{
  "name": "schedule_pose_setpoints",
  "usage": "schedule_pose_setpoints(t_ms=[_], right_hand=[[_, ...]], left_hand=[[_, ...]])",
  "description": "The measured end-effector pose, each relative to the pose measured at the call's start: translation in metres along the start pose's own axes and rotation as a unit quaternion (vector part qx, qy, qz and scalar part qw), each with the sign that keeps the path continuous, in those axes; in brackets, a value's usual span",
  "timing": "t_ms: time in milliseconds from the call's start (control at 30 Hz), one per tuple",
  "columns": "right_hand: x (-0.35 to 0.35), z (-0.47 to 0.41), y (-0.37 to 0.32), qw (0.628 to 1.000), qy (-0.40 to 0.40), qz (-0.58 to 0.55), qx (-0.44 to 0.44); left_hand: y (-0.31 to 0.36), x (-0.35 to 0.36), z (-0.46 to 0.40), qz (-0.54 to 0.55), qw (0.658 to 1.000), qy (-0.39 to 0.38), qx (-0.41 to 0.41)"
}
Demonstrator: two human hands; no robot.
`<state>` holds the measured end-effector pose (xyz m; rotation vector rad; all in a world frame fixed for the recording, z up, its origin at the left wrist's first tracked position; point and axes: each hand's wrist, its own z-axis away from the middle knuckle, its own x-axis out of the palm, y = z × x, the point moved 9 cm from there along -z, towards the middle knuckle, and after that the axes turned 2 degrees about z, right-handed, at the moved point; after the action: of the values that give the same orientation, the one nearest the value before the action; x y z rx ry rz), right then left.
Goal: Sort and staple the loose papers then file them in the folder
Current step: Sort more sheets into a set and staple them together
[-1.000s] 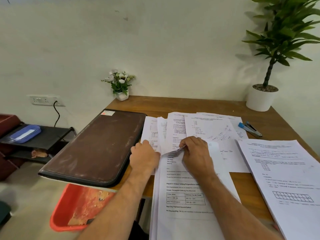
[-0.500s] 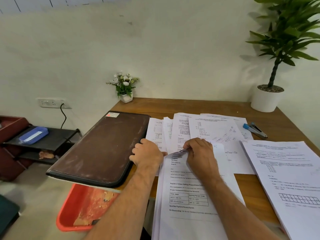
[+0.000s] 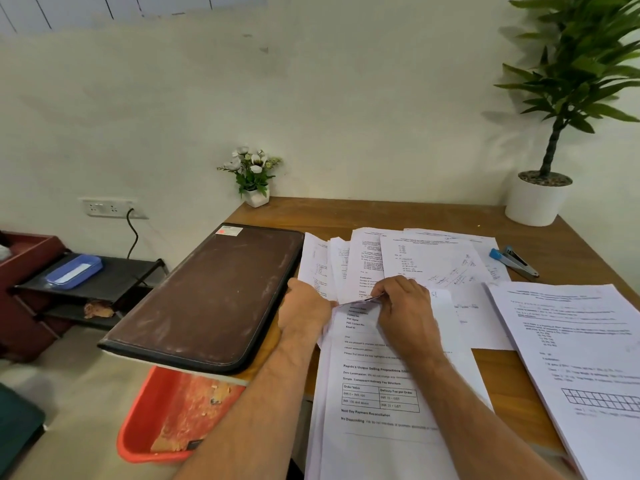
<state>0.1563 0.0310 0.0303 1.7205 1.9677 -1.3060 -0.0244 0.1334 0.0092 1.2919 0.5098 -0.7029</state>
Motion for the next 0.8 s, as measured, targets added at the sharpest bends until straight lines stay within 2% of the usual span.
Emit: schedule_pose_setpoints(t_ms=[133,233,367,500,633,700,800], right_hand=[[-0.002,0.006,-0.006,1.0,0.009,-0.02,0.004],[-0.01,0.01,-0.004,0.999,0.017,-0.041,0.026],[-0.02,0.009,0.002,0.997,0.041,-0.052,0.038],[-0.023,0.009,-0.004,0.996,0.067,-0.06,0.016],[-0.023,0.007,-0.007,0.996,0.076,-0.047,0.0],[-0.024,0.004,-0.007,0.996,0.076,-0.04,-0.013],[-0.022,0.002,-0.006,0.997,0.065,-0.033,-0.01]], left_hand=[[-0.01,-0.018,-0.007,0.205,0.978,0.032,0.037],[-0.015,-0.036,-0.004,0.354,0.93,0.084,0.058],[-0.011,-0.032,0.003,0.455,0.887,0.051,0.059],[-0.02,-0.034,0.005,0.497,0.864,0.069,0.035],[-0.031,-0.033,0.002,0.496,0.863,0.092,0.01],[-0.036,-0.03,0.001,0.47,0.879,0.084,-0.014],[-0.032,-0.028,0.001,0.373,0.926,0.053,-0.009]])
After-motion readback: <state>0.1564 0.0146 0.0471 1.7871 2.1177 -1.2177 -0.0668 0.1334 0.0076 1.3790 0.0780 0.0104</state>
